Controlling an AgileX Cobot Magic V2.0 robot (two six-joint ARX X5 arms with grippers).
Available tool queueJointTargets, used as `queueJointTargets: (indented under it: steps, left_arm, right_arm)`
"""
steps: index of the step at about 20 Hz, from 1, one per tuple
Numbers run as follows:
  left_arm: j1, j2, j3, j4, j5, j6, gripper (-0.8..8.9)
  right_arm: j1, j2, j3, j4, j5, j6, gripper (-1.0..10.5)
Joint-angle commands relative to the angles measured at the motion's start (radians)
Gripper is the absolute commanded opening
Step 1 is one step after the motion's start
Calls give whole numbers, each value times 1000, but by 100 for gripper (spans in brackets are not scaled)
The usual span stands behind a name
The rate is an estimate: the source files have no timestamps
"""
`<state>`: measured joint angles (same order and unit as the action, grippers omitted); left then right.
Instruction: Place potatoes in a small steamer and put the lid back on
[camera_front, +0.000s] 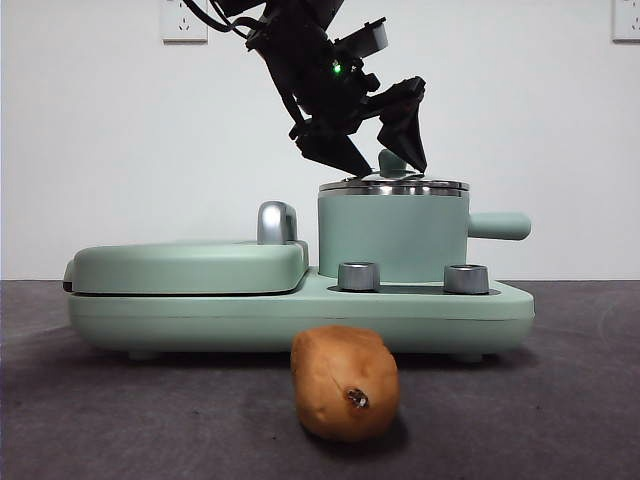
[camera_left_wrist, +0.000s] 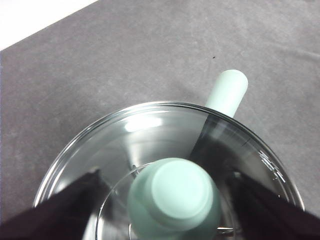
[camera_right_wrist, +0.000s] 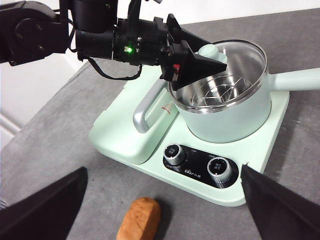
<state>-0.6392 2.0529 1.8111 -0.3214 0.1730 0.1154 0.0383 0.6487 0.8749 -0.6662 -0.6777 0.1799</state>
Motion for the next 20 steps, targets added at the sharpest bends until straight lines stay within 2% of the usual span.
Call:
queueJointTargets:
  steps: [1, 7, 13, 18, 20]
  left_arm:
    - [-9, 27, 30, 8, 3, 0, 299]
    - [-10, 27, 30, 8, 2, 4, 28]
    - [-10, 11, 30, 6, 2, 4, 14]
    - [-6, -63, 30, -11, 2, 2, 14]
    - [1, -107, 30, -22, 2, 1, 14]
  right_arm:
    - [1, 4, 17, 7, 0, -12, 488]
    - [1, 4, 17, 7, 0, -12, 488]
    - [1, 4, 17, 6, 0, -11, 488]
    - [1, 4, 17, 7, 3, -8, 488]
    - [12, 10, 17, 6, 28, 0, 488]
